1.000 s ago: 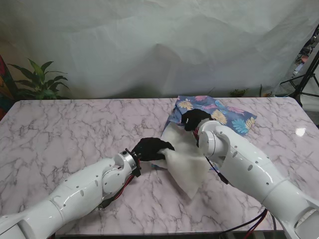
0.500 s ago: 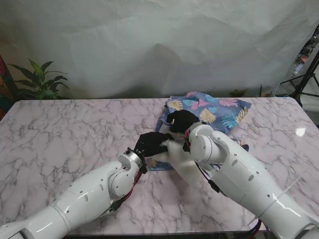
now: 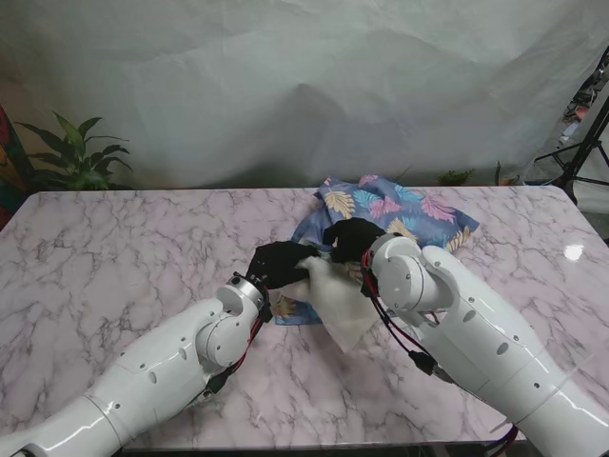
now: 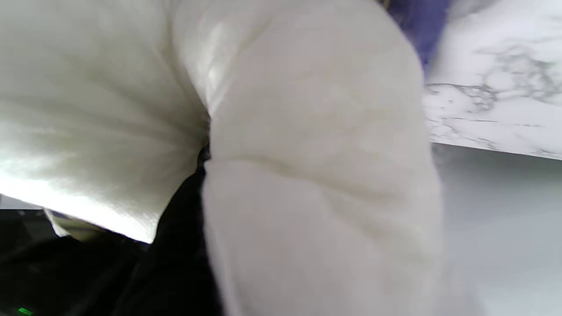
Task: Put a pillowcase on a pillow
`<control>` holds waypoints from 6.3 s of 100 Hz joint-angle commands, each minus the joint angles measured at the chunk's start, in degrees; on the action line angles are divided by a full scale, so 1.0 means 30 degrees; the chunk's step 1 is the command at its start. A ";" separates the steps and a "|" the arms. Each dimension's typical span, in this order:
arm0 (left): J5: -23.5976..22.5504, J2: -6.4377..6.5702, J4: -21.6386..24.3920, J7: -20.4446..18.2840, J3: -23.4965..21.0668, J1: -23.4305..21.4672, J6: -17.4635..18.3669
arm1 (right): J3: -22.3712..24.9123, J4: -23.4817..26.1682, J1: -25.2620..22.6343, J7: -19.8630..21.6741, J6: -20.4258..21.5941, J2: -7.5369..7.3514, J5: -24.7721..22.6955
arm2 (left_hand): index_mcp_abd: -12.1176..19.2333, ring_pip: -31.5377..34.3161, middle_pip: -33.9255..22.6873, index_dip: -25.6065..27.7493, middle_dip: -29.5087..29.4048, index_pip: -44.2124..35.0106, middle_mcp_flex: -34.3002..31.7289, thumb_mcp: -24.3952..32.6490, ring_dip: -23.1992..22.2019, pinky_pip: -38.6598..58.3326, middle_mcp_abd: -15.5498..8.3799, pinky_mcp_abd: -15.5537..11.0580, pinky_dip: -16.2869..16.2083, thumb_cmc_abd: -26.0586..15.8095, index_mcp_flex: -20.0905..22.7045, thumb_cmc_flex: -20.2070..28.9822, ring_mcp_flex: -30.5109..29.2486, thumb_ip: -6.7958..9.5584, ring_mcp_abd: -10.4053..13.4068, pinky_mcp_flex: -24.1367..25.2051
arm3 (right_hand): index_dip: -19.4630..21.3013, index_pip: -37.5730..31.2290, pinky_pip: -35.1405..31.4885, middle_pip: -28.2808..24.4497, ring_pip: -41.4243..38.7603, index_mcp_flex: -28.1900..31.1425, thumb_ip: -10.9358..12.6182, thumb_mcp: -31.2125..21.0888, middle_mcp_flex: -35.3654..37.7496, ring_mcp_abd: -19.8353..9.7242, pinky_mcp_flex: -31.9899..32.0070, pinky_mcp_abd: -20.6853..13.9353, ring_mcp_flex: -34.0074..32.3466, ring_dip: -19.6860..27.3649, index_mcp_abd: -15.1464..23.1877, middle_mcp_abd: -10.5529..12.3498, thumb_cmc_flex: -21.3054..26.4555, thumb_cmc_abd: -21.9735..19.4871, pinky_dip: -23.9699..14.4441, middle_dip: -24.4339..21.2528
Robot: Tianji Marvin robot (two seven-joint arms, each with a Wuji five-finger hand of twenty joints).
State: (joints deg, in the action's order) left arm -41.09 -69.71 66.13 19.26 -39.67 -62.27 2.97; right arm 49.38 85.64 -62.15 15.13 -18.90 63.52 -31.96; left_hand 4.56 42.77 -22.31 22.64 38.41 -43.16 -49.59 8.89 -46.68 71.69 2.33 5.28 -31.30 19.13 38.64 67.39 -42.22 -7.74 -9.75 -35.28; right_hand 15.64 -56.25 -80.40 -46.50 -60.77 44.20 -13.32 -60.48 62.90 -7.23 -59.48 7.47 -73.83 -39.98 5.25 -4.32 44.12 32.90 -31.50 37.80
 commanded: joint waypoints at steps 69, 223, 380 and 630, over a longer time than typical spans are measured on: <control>0.2432 -0.0818 0.0064 0.1186 -0.0919 0.0071 -0.2340 | -0.0993 0.1557 0.0110 -0.4235 -0.6053 0.1863 0.3878 | -0.2232 0.0629 -0.0514 0.0114 0.0893 -0.0990 -0.1231 0.3088 -0.0193 0.0671 0.0326 -0.1984 -0.0333 -0.2390 0.0573 0.2193 -0.1083 0.1602 0.0333 -0.0737 | 0.0845 -0.2273 -0.6970 -0.2955 -0.8040 0.1978 0.1017 -0.1611 0.0123 -0.6745 -0.2375 -0.2856 -0.0867 -0.3241 0.0431 -0.1410 0.1300 -0.0144 -0.2383 -0.0410; -0.0588 0.3478 0.3550 -0.9941 -0.3652 -0.0791 1.1184 | -0.1560 -0.6706 0.4325 -0.3977 -0.8383 0.3256 0.7050 | -0.2224 -1.4088 0.8096 -0.4679 -1.2088 1.4789 1.4988 -0.2540 1.0532 -1.8693 0.2054 0.2374 0.4307 -0.1895 -1.0318 -0.8717 1.3782 0.2088 -0.0787 1.2930 | 0.0691 -0.2512 -0.8010 -0.3217 -0.8853 0.1837 0.0978 -0.1404 0.0079 -0.7314 -0.2556 -0.3278 -0.0886 -0.3973 0.0515 -0.1382 0.1323 -0.0276 -0.2506 -0.0484; -0.0637 -0.2394 -0.9115 0.6279 0.6084 0.5507 0.5590 | -0.1235 -0.2830 0.1832 -0.4818 -0.7591 0.3505 0.9076 | -0.1472 -0.1384 -0.2518 0.1247 0.0175 -0.2282 0.0693 0.7340 -0.3044 0.0020 -0.0955 -0.5157 -0.1245 -0.0689 0.4182 0.1810 -0.0637 0.0497 0.1142 -0.0172 | 0.0725 -0.2472 -0.8365 -0.3277 -0.9063 0.1618 0.1066 -0.1262 -0.0113 -0.7298 -0.2601 -0.3168 -0.0887 -0.4192 0.0209 -0.1557 0.1397 -0.0414 -0.2563 -0.0419; 0.4421 -0.2623 -0.6656 0.1806 0.2238 0.3944 0.4774 | 0.2934 -0.0968 -0.5395 -0.2348 -0.4641 -0.0789 -0.7168 | -0.1910 -0.1612 -0.2018 0.1372 0.0356 -0.1835 0.0668 0.7212 -0.3120 -0.0119 -0.0482 -0.4653 -0.1265 -0.0837 0.4064 0.1935 -0.0640 0.0500 0.0842 -0.0231 | 0.1887 0.5616 0.7097 0.1640 1.1864 -0.7911 0.1636 0.9322 -1.3090 0.1475 1.7070 -0.1407 1.5060 0.7227 -0.0809 0.1222 -1.1510 -0.3380 0.4238 -0.5626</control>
State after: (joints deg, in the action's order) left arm -28.32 -77.04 46.21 25.41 -32.79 -50.54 16.87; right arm 58.68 84.56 -80.53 7.06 -31.94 60.11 -53.30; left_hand 4.60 35.18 -24.94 22.07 36.76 -36.49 -45.15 24.81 -54.00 66.41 2.91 2.15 -32.70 24.31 45.68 66.10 -42.89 -11.20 -7.63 -33.77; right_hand 20.10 -36.74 -57.55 -40.15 -24.47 19.32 -7.42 -32.58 22.27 -1.61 -7.96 4.76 -27.64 -19.46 0.75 -1.97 6.20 20.05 -19.94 21.29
